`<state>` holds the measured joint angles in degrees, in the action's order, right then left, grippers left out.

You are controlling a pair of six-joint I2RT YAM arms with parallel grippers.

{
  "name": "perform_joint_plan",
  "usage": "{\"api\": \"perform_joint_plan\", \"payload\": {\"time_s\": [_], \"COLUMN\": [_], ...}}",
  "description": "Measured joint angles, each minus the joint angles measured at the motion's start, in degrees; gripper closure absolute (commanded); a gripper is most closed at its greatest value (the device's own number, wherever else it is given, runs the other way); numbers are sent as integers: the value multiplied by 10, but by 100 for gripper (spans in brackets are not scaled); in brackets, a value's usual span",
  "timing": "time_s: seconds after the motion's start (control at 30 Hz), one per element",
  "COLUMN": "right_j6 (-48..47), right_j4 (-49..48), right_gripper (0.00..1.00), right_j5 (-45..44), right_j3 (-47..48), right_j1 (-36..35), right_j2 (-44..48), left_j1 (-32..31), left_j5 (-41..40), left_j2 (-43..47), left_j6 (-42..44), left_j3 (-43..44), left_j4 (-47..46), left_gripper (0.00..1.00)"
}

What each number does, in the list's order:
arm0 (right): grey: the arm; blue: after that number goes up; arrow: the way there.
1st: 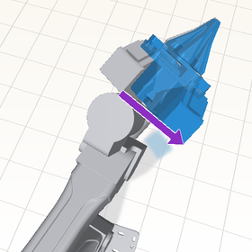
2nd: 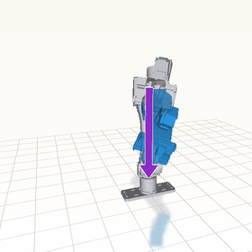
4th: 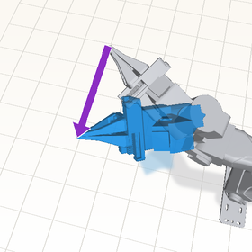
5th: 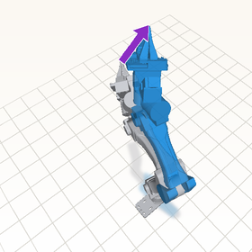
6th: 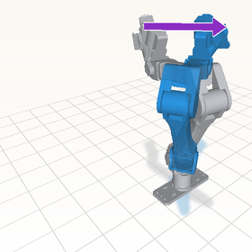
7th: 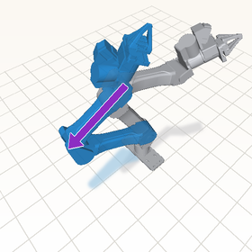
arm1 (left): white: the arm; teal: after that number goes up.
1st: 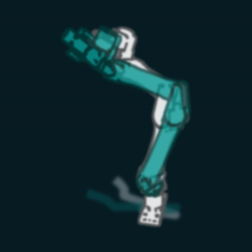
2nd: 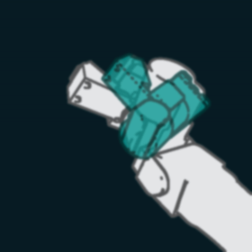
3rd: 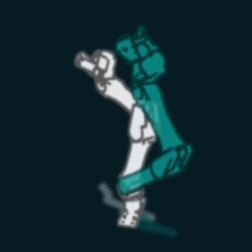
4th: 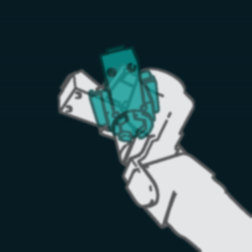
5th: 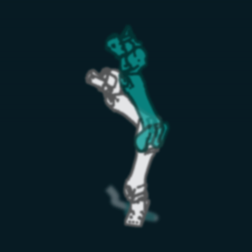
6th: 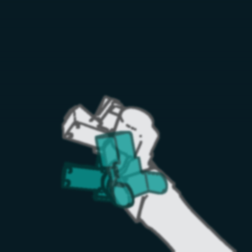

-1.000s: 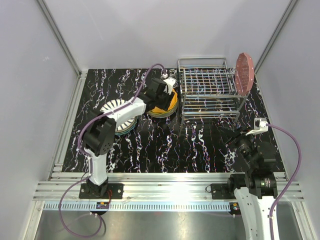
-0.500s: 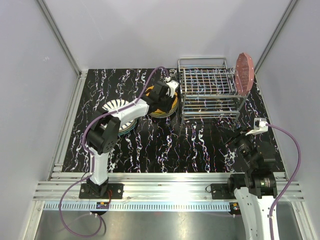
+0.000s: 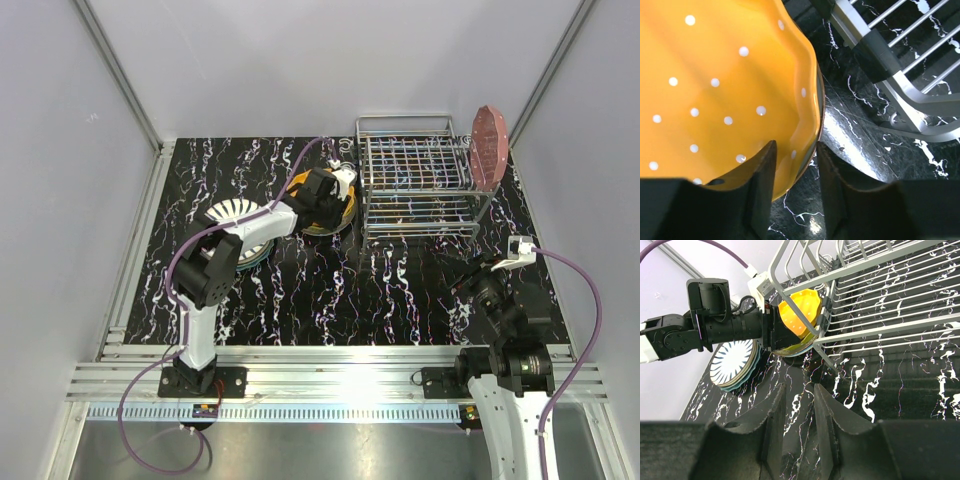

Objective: Load the plates into the dish rack

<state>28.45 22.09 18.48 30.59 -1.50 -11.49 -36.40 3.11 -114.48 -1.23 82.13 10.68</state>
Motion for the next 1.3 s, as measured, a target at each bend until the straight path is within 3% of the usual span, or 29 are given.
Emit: {"api": "perform_joint_plan", "payload": {"time_s": [0.33,0.7,1.3], "right_j6": [0,-2,9], "right_j4": [0,0,5], "right_gripper": [64,64,61], "right_j5": [0,3,96], "right_j3": [0,0,63], "right_j1": [0,0,-1], "right_j2": [0,0,-100], "left_j1": [-9,-9,9], "left_j5": [-22,-43,-47], "left_j2": [3,78,165], "left_j6": [17,13,-155], "left_j3": [-3,-12,-7], "left_j4": [-16,2,33], "left_gripper": [100,100,100]}}
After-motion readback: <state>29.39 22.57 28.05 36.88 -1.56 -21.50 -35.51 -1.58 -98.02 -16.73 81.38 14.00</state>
